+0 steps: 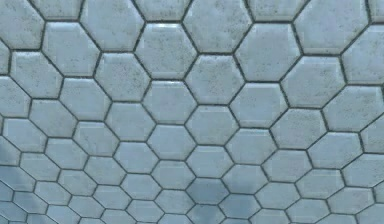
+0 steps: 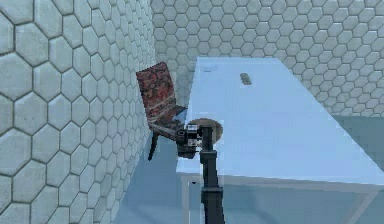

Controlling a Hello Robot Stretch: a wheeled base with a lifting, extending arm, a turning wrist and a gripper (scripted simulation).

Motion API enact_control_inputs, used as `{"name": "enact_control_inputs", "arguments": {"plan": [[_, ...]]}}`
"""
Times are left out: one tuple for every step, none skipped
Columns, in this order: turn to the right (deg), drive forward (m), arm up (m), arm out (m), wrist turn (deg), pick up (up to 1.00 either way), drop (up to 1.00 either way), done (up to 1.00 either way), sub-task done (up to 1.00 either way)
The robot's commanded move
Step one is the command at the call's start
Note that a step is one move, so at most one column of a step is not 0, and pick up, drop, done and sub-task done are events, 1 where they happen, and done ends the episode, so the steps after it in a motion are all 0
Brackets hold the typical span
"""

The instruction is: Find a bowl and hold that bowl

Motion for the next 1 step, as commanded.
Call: {"name": "enact_control_inputs", "arguments": {"plan": [[0.0,0.0,0.0,0.0,0.0,1.0,0.0,0.0,0.0]]}}
